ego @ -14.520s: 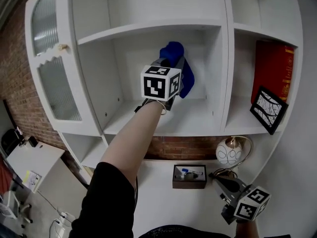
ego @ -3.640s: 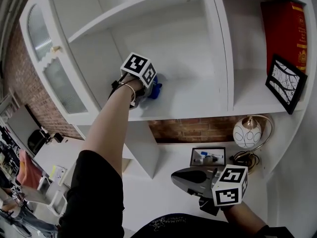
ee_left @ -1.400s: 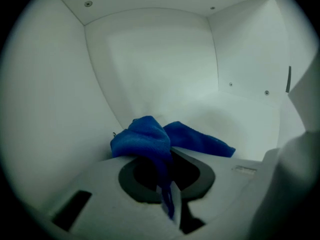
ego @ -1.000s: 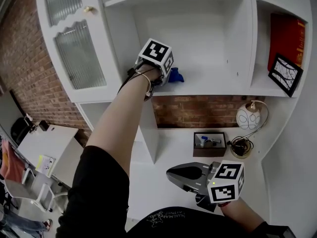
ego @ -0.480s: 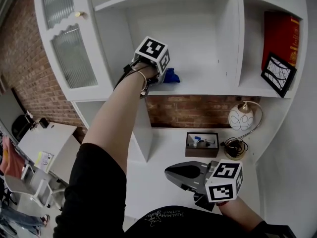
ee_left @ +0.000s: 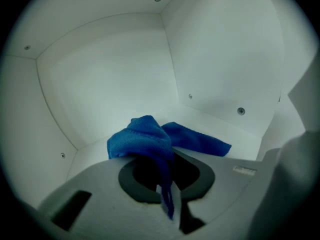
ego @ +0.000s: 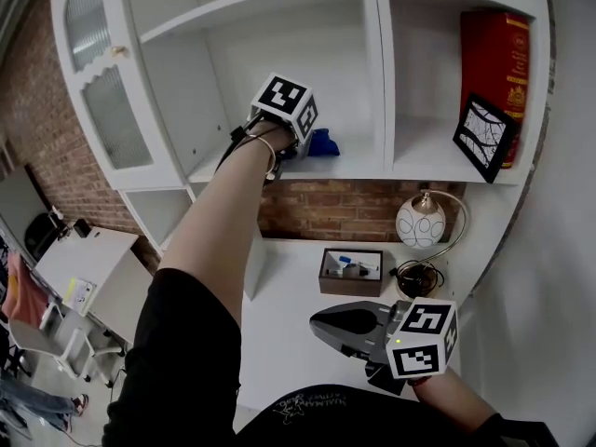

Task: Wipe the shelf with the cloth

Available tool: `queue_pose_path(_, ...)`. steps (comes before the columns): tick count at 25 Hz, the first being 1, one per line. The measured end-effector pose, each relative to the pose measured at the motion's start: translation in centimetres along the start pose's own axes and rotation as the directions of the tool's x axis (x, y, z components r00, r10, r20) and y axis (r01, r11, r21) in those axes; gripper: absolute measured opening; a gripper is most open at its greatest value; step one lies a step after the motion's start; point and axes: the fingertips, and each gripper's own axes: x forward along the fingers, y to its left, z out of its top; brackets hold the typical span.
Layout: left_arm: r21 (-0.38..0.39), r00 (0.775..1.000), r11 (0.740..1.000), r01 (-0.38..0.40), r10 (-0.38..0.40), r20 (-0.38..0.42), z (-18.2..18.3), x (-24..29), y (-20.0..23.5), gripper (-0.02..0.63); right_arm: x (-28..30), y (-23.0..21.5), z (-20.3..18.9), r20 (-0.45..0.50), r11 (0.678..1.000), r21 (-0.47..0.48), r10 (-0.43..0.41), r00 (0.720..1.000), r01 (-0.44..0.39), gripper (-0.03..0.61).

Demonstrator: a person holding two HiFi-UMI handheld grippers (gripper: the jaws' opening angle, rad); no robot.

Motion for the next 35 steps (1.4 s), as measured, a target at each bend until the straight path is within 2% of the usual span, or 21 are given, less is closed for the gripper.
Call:
queue_pose_path(9, 0.021, 0.999, 1.000, 0.020, -0.020, 0.025, 3.2, 1.5, -6.4, 0.022, -6.0, -0.4, -0.7, -0.007, 1.000, 0.009, 0.007, 1.000, -0.007, 0.008)
queue_pose_path(14, 0.054, 0.999, 0.998, 0.030, -0.032, 0.041, 3.5, 1.1, -8.3, 0.023, -7.9, -0.5, -1.4, 0.007, 0.998, 0.059, 0.038, 0.999, -0.038, 0.009)
queue_pose_path(17, 0.093, 0.991, 0.989, 0.114, -0.120, 0.066, 3.9, 0.6, -10.4, 0.029, -7.2, -0.1, -1.9, 0.008, 0.992, 0.090, 0.083, 0.997, -0.083, 0.009)
queue_pose_path(19, 0.102, 0.976, 0.979, 0.177, -0.188, 0.110, 4.7, -0.1, -11.6, 0.029, -6.2, 0.2, -2.1, -0.001, 0.990, 0.086, 0.108, 0.994, -0.108, 0.009)
queue_pose_path(20, 0.110, 0.971, 0.978, 0.179, -0.193, 0.142, 5.2, -0.5, -11.8, 0.029, -5.6, 0.4, -2.0, -0.002, 0.990, 0.083, 0.118, 0.993, -0.117, 0.008)
queue_pose_path(23, 0.088, 0.953, 0.987, 0.133, -0.152, 0.262, 6.1, -2.9, -9.3, 0.029, -3.8, 0.8, -1.8, 0.004, 0.986, 0.088, 0.143, 0.990, -0.142, 0.009)
queue_pose_path(25, 0.012, 0.943, 0.996, 0.090, -0.089, 0.322, 5.3, -5.2, -4.7, 0.031, -2.3, 1.3, -1.5, 0.004, 0.980, 0.101, 0.169, 0.986, -0.169, 0.009)
queue_pose_path(26, -0.026, 0.944, 0.999, 0.044, -0.033, 0.327, 4.4, -6.4, -1.7, 0.031, -1.5, 1.4, -1.3, 0.001, 0.978, 0.105, 0.183, 0.983, -0.182, 0.008)
queue_pose_path(28, -0.080, 0.954, 0.994, -0.075, 0.095, 0.284, 1.5, -8.2, 4.2, 0.031, -0.1, 1.6, -1.1, -0.011, 0.974, 0.109, 0.199, 0.980, -0.197, 0.008)
queue_pose_path(30, -0.110, 0.961, 0.979, -0.172, 0.191, 0.199, -2.5, -8.8, 8.6, 0.031, 0.9, 1.8, -1.3, -0.023, 0.973, 0.115, 0.206, 0.978, -0.202, 0.009)
queue_pose_path(32, -0.123, 0.960, 0.964, -0.237, 0.251, 0.124, -5.9, -8.9, 11.1, 0.031, 1.8, 1.8, -1.5, -0.036, 0.972, 0.122, 0.206, 0.978, -0.200, 0.009)
queue_pose_path(35, -0.113, 0.953, 0.951, -0.288, 0.296, 0.060, -7.8, -8.5, 12.7, 0.031, 2.9, 1.9, -1.4, -0.054, 0.972, 0.120, 0.209, 0.976, -0.202, 0.009)
